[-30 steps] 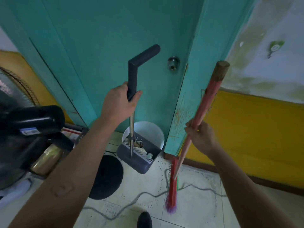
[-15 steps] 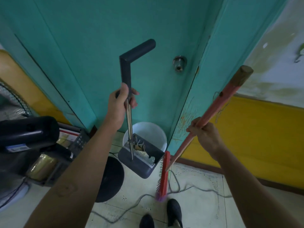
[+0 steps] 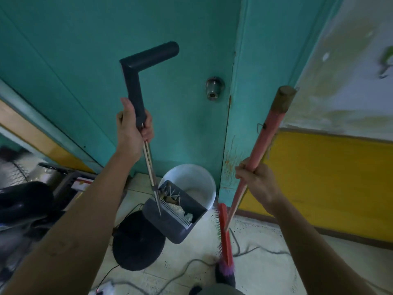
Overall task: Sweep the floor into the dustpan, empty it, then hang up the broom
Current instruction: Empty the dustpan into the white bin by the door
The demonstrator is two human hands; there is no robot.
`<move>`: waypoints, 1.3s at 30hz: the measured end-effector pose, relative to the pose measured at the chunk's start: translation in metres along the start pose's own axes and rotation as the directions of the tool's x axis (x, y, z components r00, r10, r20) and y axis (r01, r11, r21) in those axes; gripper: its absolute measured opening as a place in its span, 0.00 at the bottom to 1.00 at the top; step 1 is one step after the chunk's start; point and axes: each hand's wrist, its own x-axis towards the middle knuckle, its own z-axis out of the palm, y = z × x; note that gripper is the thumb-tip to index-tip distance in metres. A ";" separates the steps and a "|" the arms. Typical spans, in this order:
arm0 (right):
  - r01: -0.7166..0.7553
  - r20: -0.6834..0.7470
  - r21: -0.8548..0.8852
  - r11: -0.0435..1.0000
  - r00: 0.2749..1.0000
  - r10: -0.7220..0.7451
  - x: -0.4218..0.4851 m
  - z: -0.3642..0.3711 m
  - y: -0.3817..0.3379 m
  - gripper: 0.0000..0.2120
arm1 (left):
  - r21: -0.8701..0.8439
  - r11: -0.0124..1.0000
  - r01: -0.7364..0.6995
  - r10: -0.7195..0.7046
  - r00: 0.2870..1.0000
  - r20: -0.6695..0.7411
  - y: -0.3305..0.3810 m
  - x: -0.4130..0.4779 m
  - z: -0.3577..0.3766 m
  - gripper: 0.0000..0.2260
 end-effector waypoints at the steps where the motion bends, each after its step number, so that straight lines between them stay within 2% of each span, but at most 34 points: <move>1: -0.003 0.028 -0.006 1.000 1.000 0.003 0.001 -0.006 0.004 0.11 | 0.012 1.000 -0.014 0.014 1.000 -0.003 0.001 0.003 0.011 0.27; 5: -0.022 0.084 0.005 1.000 0.996 0.021 0.008 -0.015 0.013 0.09 | 0.052 0.995 -0.089 0.087 0.996 0.026 0.008 0.007 0.043 0.28; 9: -0.040 0.074 0.044 0.998 0.997 0.036 0.017 -0.025 0.023 0.08 | 0.082 0.992 -0.096 0.074 0.967 0.244 -0.001 0.001 0.066 0.28; 14: -0.091 0.030 0.128 0.988 0.996 0.088 0.023 -0.044 0.037 0.08 | 0.087 0.994 -0.064 0.010 0.859 0.512 -0.018 -0.015 0.080 0.28; 17: -0.089 -0.039 0.175 0.980 0.995 0.097 0.024 -0.053 0.041 0.14 | 0.166 0.985 -0.053 -0.061 0.786 0.615 -0.036 -0.027 0.090 0.31; 23: -0.111 -0.085 0.188 0.976 0.988 0.128 0.027 -0.057 0.047 0.05 | 0.207 0.978 -0.032 -0.115 0.745 0.658 -0.055 -0.024 0.099 0.31; 30: -0.146 -0.175 0.248 0.958 0.965 0.193 0.018 -0.058 0.058 0.03 | 0.207 0.978 -0.004 -0.167 0.575 0.801 -0.070 -0.015 0.113 0.33; 39: -0.180 -0.309 0.340 0.923 0.906 0.291 0.000 -0.072 0.085 0.06 | 0.226 0.974 0.036 -0.215 0.483 0.849 -0.085 -0.014 0.128 0.35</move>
